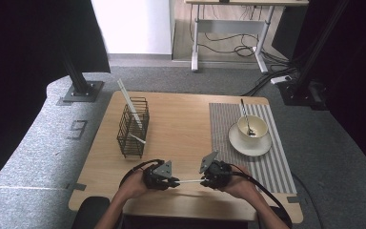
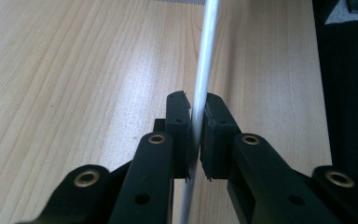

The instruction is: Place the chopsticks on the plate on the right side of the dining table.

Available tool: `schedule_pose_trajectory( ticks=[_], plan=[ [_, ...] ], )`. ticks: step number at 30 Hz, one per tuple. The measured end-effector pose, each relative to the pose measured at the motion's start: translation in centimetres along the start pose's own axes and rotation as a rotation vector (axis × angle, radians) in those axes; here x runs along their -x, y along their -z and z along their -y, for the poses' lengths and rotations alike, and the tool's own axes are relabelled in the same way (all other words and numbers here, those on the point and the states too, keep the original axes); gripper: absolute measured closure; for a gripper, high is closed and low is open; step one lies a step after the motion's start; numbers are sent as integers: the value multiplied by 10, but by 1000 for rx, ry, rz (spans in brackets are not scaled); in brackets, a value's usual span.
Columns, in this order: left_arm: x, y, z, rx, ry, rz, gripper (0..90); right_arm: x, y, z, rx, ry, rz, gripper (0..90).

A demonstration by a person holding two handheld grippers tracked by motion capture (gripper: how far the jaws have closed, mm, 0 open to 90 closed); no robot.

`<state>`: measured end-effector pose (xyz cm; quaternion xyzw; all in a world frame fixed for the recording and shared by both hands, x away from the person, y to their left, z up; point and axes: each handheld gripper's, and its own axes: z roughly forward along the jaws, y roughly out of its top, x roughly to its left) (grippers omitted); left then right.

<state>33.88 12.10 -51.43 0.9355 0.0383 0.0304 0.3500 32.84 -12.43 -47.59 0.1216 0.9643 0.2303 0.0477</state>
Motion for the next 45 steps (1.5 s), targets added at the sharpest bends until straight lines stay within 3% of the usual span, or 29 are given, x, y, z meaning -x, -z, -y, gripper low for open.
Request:
schedule_pose_trajectory(
  ticks=[6, 9, 13, 14, 15, 16, 17, 18, 19, 21, 22, 23, 24, 30, 31, 33, 41, 45],
  plan=[
    [-3, 2, 2, 33, 20, -43, 759, -3, 2, 2, 18, 0, -58, 829],
    [-4, 3, 2, 44, 27, -50, 718, -2, 4, 3, 39, -13, -63, 829],
    [-5, 4, 4, 67, 49, -90, 593, -1, 8, 6, 57, -34, -46, 829],
    [-6, 4, 6, 79, 77, -111, 561, 0, 10, 7, 63, -39, -37, 829],
    [-6, 4, 6, 79, 77, -111, 530, 0, 11, 8, 66, -44, -35, 829],
    [-7, 5, 7, 91, 110, -153, 474, 0, 13, 9, 71, -48, -28, 829],
    [-7, 5, 7, 91, 110, -153, 432, 0, 13, 9, 71, -48, -28, 829],
    [-8, 5, 8, 101, 137, -172, 432, 1, 15, 10, 74, -55, -17, 829],
    [-10, 5, 10, 130, 183, -193, 344, 2, 18, 13, 86, -67, -7, 829],
    [-11, 6, 11, 139, 201, -202, 272, 3, 21, 15, 92, -79, 2, 829],
    [-13, 8, 13, 166, 251, -219, 229, 4, 23, 17, 96, -81, 9, 829],
    [-13, 8, 13, 166, 251, -219, 201, 4, 23, 17, 96, -81, 9, 829],
    [-15, 11, 16, 190, 297, -238, 171, 4, 26, 19, 103, -95, 20, 829],
    [-16, 14, 23, 204, 370, -306, 79, 6, 33, 25, 121, -115, 37, 829],
    [-16, 13, 24, 194, 381, -332, 12, 7, 37, 27, 131, -124, 43, 829],
    [-16, 11, 25, 180, 397, -354, 0, 8, 39, 29, 136, -134, 54, 829],
    [-15, 2, 28, 180, 435, -346, 0, 12, 51, 38, 176, -191, 106, 829],
    [-15, -3, 30, 149, 437, -346, 0, 17, 59, 46, 205, -239, 149, 829]
  ],
)
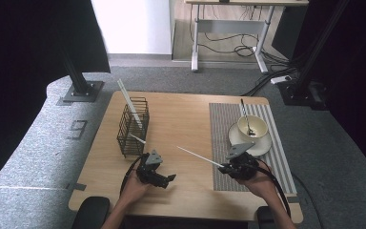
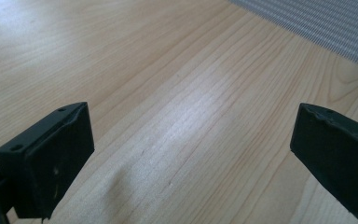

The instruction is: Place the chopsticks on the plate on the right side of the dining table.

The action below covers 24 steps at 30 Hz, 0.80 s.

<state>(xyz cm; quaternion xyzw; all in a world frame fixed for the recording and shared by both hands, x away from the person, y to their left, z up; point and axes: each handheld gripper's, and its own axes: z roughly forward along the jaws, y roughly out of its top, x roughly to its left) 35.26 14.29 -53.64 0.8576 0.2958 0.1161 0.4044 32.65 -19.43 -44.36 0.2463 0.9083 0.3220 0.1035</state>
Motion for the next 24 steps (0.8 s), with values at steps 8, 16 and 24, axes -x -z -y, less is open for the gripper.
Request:
schedule_pose_trajectory(
  ticks=[8, 16, 24],
  plan=[
    [0, -8, 4, -50, -16, -9, 0, 14, 12, 8, 61, -70, 85, 829],
    [1, -12, 6, -68, -20, 1, 0, 33, 24, 22, 123, -166, 184, 829],
    [1, -17, 8, -92, -26, 10, 0, 53, 28, 37, 153, -234, 286, 830]
  ],
)
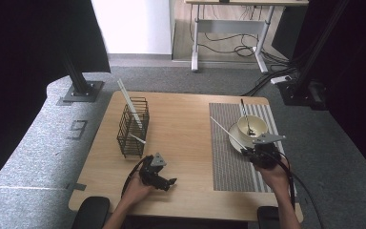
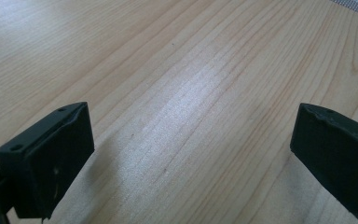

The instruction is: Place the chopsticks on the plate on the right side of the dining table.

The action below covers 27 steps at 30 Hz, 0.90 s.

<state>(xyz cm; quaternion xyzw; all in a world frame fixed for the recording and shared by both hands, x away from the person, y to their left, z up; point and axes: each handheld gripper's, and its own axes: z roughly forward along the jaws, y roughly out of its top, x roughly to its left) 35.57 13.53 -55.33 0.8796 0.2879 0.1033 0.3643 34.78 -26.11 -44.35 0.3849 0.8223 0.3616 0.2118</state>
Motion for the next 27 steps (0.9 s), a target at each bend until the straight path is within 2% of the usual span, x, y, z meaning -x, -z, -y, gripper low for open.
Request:
schedule_pose_trajectory(
  ticks=[5, 15, 20, 21, 27],
  plan=[
    [0, -2, 0, -10, -5, -1, 0, 10, -6, 7, 5, -40, 23, 830],
    [0, -4, 2, -28, -10, -4, 0, 31, -32, 27, -42, -98, 69, 830],
    [1, -6, 1, -40, -21, -7, 0, 39, -41, 33, -75, -102, 90, 829],
    [1, -6, 1, -43, -23, -9, 0, 43, -43, 37, -83, -112, 95, 830],
    [1, -7, 1, -57, -23, -9, 0, 53, -47, 42, -94, -123, 94, 830]
  ],
)
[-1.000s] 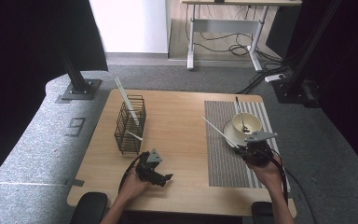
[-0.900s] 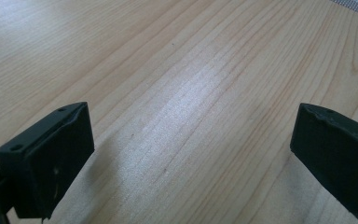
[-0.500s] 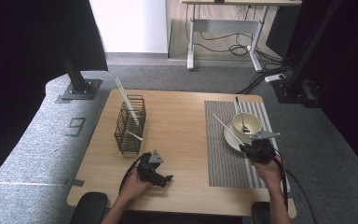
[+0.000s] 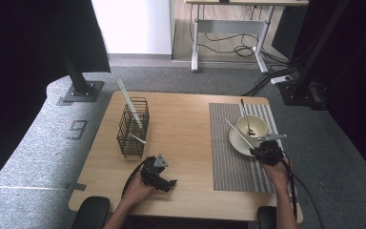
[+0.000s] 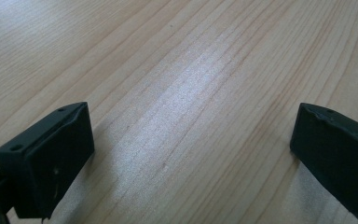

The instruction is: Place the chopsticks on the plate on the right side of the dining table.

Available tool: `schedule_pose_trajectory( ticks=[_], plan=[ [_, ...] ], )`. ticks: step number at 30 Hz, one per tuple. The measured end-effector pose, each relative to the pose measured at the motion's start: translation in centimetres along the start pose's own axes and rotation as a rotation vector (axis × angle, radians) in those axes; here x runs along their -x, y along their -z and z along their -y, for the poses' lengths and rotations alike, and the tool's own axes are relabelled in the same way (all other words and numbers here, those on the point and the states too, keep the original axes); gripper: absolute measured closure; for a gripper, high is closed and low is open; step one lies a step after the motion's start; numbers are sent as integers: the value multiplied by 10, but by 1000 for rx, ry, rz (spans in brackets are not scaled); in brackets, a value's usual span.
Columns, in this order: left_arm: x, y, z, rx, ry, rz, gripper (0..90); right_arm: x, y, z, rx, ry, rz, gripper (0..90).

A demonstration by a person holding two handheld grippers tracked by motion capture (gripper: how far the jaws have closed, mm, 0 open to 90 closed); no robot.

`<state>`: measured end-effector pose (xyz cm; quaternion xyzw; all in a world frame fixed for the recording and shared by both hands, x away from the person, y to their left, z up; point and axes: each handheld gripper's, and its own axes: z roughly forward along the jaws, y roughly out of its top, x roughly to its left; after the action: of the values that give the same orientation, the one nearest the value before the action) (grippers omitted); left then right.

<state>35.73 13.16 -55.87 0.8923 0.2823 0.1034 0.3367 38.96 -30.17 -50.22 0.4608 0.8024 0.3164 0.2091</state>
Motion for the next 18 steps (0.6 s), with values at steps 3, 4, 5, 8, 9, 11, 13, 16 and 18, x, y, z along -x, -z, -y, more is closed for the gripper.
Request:
schedule_pose_trajectory(
  ticks=[3, 4, 5, 8, 9, 11, 13, 16, 18],
  plan=[
    [-1, 0, 0, -2, 4, 1, 0, 2, -3, 0, -4, 2, -5, 829],
    [-1, 0, 0, -4, 5, 1, 0, 5, -6, 1, -11, 3, -3, 829],
    [-1, 0, 0, -4, 5, 1, 0, 5, -6, 1, -11, 3, -3, 829],
    [-1, 0, 0, -1, 8, 1, 0, 9, -12, 2, -24, 8, -6, 829],
    [-1, 0, 0, -1, 8, 1, 0, 9, -12, 2, -24, 8, -6, 829],
    [-1, 0, 0, -1, 8, 2, 0, 11, -15, 3, -34, 9, -5, 829],
    [-1, 0, 0, -1, 9, 1, 0, 14, -18, 5, -41, 6, -3, 829],
    [-1, 0, 0, -2, 9, 0, 0, 18, -21, 7, -50, 6, -6, 828],
    [0, 0, 0, -1, 10, 0, 0, 19, -23, 8, -54, 5, -10, 828]
  ],
)
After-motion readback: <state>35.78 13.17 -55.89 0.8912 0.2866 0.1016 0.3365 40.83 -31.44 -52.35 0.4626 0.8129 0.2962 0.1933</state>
